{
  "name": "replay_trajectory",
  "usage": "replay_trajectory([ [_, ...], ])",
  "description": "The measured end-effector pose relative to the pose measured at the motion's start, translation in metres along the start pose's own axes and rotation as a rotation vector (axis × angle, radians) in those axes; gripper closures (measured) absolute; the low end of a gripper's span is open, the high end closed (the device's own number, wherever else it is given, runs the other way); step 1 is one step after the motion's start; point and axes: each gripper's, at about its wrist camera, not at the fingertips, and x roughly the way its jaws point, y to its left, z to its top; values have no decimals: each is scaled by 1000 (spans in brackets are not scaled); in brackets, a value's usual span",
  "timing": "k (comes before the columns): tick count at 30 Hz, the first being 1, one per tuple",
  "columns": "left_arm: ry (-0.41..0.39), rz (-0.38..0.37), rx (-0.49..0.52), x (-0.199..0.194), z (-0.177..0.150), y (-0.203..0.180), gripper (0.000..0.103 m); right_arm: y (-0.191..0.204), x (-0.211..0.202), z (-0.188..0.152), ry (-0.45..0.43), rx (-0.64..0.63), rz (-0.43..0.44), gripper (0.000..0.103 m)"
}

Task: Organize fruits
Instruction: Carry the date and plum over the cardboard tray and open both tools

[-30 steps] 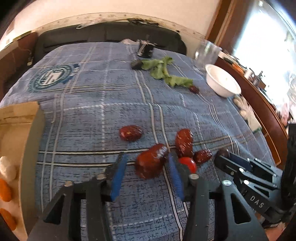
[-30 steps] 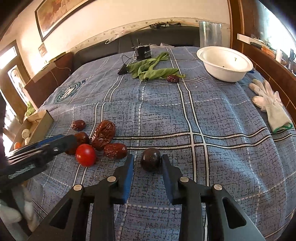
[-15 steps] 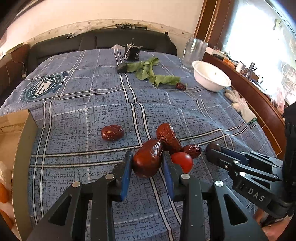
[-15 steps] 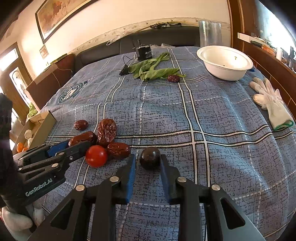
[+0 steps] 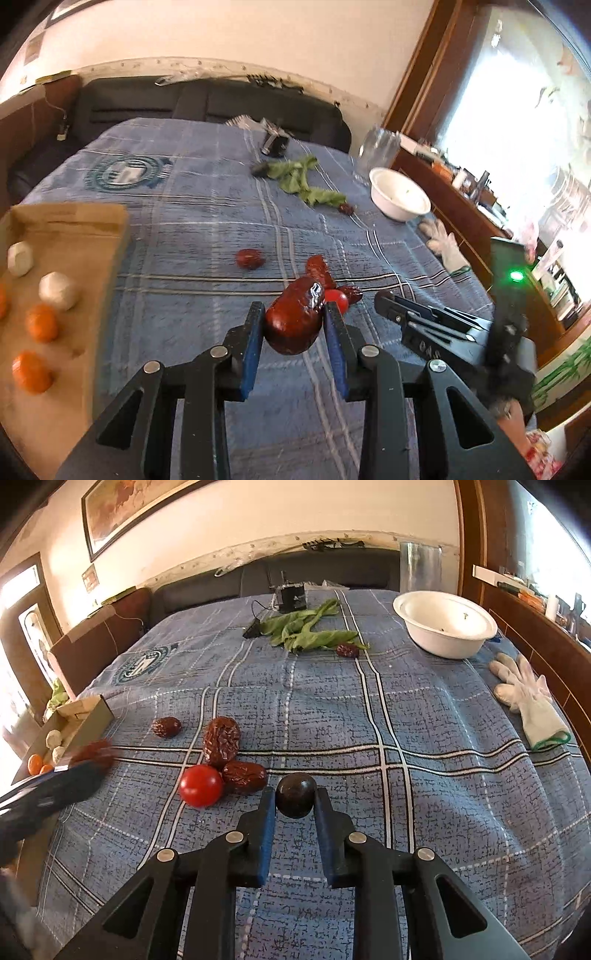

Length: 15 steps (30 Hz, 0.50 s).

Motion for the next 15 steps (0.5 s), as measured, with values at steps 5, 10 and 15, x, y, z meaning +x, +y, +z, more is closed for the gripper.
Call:
replay_trajectory([
  [5, -53, 61, -101, -51, -9, 47, 72, 7, -19, 0, -3, 41, 58, 81],
  [10, -69, 175, -255, -87, -23, 118, 72, 54, -45, 3, -20, -15, 169, 81],
  [15, -61, 259, -369, -107, -35, 173, 71, 132, -49, 3, 11, -115, 310, 80],
])
